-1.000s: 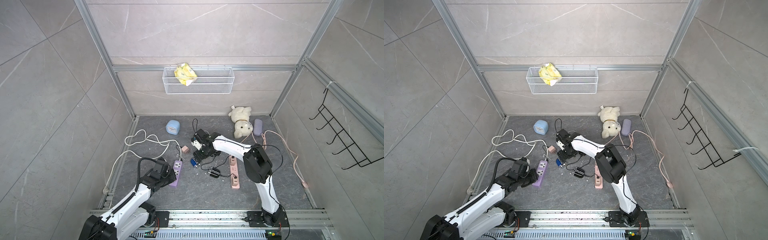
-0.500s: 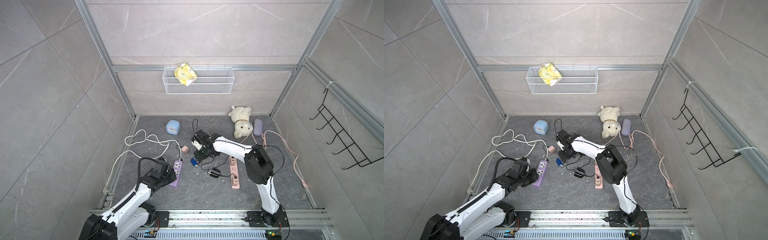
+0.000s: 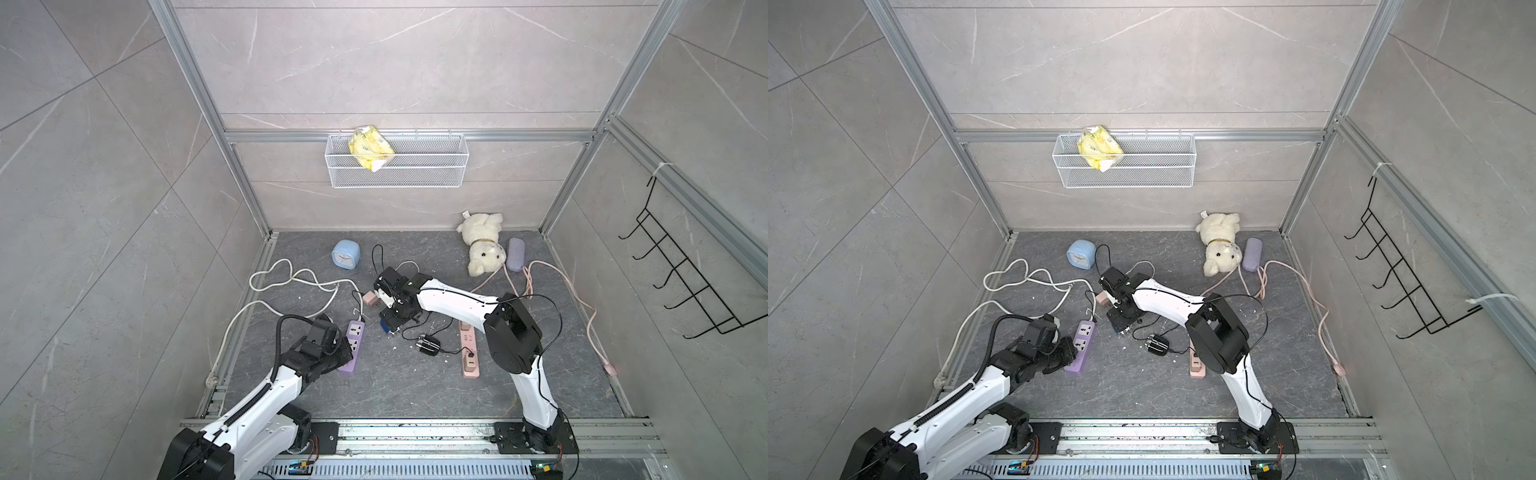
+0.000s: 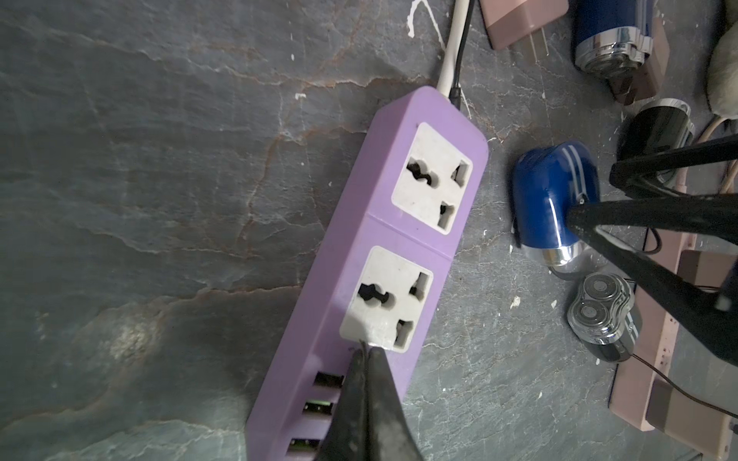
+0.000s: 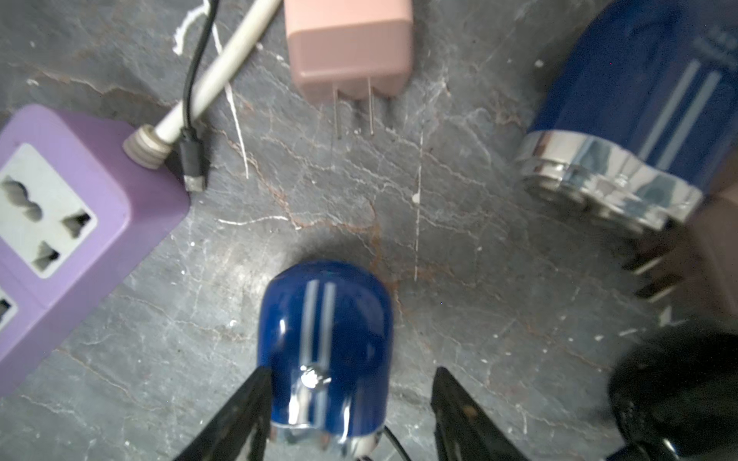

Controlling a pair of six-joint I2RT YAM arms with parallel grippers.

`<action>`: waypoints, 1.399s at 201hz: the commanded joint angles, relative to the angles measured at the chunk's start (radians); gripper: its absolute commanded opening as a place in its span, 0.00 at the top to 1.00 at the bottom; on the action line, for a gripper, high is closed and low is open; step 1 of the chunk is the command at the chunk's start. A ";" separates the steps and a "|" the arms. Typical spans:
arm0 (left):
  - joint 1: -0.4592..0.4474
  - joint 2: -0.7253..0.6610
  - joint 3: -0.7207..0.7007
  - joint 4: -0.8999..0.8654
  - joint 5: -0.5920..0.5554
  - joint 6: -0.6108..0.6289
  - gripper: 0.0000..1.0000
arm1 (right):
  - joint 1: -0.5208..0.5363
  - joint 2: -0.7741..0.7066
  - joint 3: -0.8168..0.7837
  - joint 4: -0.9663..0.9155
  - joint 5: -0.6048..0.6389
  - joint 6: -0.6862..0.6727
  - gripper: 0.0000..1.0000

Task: Unplug the electric shaver
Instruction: Adjust the electric shaver at the center of the board.

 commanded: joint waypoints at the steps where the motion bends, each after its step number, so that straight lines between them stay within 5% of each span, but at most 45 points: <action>1: 0.003 -0.014 0.030 -0.013 0.004 0.022 0.95 | 0.001 -0.039 0.019 -0.053 0.039 0.014 0.31; 281: 0.003 0.001 0.045 -0.019 0.007 0.032 0.93 | -0.038 0.007 0.007 -0.039 -0.001 0.008 0.30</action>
